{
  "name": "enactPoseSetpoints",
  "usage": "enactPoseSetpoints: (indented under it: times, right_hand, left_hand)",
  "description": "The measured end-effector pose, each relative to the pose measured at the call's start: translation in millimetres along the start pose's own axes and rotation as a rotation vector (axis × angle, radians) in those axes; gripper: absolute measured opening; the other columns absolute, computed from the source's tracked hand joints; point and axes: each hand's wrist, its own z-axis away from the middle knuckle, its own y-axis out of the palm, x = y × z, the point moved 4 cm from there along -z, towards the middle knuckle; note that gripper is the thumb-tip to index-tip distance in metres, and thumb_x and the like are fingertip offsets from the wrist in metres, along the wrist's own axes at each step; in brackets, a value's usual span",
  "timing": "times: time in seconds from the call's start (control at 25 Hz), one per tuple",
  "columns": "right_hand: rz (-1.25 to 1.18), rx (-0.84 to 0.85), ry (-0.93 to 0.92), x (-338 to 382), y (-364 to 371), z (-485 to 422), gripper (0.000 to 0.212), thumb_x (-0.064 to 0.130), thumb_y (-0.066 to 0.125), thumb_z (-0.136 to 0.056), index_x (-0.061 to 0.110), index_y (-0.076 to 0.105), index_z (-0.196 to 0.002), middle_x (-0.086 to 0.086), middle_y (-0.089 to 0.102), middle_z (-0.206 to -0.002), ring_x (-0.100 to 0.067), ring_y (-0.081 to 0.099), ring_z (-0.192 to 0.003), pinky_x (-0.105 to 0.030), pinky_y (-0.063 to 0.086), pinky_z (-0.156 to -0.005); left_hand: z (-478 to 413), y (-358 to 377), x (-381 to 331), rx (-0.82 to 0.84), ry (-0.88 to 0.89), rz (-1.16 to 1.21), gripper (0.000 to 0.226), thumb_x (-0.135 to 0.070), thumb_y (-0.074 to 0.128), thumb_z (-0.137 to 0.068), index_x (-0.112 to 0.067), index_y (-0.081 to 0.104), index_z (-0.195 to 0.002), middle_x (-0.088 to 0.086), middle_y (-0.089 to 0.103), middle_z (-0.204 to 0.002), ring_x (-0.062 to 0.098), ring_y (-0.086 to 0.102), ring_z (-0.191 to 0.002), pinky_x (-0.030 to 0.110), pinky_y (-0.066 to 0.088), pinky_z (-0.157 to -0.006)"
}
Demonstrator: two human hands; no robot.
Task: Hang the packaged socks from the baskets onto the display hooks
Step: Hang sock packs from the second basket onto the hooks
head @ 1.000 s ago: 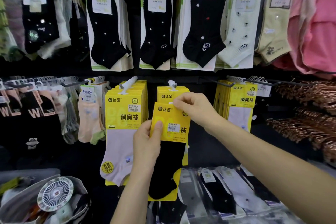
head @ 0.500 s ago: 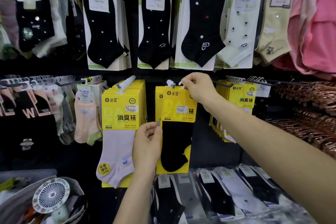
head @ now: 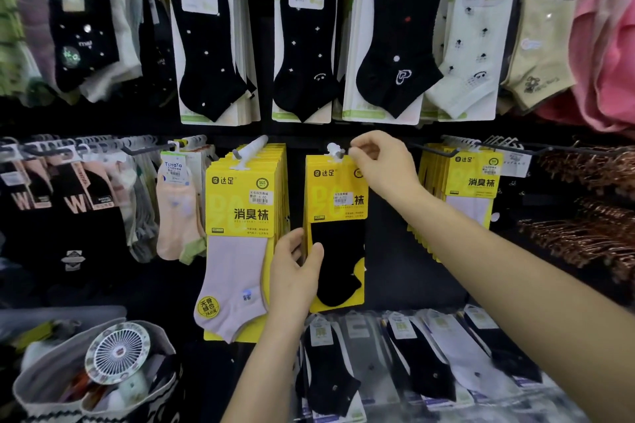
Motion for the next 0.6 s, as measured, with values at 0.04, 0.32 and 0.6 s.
enactPoseSetpoints:
  times: [0.04,0.32,0.6]
  right_hand:
    - [-0.052,-0.019,-0.003,-7,-6,11,0.007,0.020,0.059,-0.088,0.024,0.061,-0.093,0.014,0.059,-0.088,0.001,0.052,-0.080,-0.009,0.038,-0.069]
    - [-0.144,0.342,0.305,-120,3,191,0.010,0.014,0.060,-0.089,0.023,0.058,-0.090,0.005,0.059,-0.083,-0.011,0.055,-0.079,-0.019,0.043,-0.071]
    - [0.040,0.818,0.531,-193,20,345,0.011,0.005,0.060,-0.088,-0.004,0.065,-0.086,-0.012,0.061,-0.073,-0.011,0.052,-0.071,-0.014,0.036,-0.059]
  left_hand:
    - [1,-1,2,0.005,0.000,-0.017,0.047,-0.018,0.059,-0.090,-0.013,0.045,-0.134,-0.003,0.049,-0.132,0.010,0.047,-0.121,0.022,0.037,-0.097]
    - [67,-9,63,0.097,-0.129,-0.192,0.037,-0.017,0.056,-0.092,-0.015,0.048,-0.128,-0.006,0.051,-0.122,0.007,0.049,-0.110,0.018,0.038,-0.090]
    - [187,11,164,0.376,-0.426,-0.374,0.028,-0.006,0.056,-0.091,0.003,0.056,-0.117,0.015,0.060,-0.114,0.016,0.056,-0.098,0.010,0.042,-0.075]
